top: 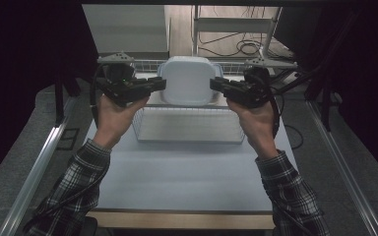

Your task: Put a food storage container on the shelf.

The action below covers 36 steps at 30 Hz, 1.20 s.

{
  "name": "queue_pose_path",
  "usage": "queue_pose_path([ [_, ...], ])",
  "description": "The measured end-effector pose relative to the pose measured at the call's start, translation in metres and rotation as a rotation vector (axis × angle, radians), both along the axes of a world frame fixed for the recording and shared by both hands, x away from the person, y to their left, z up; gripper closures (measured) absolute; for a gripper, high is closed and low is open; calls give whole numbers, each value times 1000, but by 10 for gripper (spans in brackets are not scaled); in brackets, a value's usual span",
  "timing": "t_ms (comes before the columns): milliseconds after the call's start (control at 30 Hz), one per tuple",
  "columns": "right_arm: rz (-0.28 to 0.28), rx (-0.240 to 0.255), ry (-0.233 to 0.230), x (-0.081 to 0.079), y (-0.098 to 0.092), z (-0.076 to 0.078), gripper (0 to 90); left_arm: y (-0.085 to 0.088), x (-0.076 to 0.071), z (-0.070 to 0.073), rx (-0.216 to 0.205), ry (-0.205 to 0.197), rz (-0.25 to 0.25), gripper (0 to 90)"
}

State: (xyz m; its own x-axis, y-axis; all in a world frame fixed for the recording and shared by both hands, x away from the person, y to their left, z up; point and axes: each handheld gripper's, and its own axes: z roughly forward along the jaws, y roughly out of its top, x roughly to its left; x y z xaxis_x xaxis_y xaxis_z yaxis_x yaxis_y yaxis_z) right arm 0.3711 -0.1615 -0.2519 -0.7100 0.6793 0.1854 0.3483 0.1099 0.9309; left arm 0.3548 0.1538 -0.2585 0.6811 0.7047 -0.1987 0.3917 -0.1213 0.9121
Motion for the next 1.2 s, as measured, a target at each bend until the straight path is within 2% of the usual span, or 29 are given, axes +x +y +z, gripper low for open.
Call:
queue_pose_path([
  [300,-25,-8,5,20,1,13,772,-5,21,11,0,14,16,790],
  [600,-38,-10,39,38,1,13,769,-6,38,8,-14,50,23,781],
  [767,-44,-3,54,45,1,14,767,-6,47,6,-39,73,26,775],
  [967,-44,6,68,50,1,14,736,-5,51,6,-58,74,14,741],
  [1200,-57,-15,58,55,6,14,692,-9,54,9,-47,67,18,666],
])
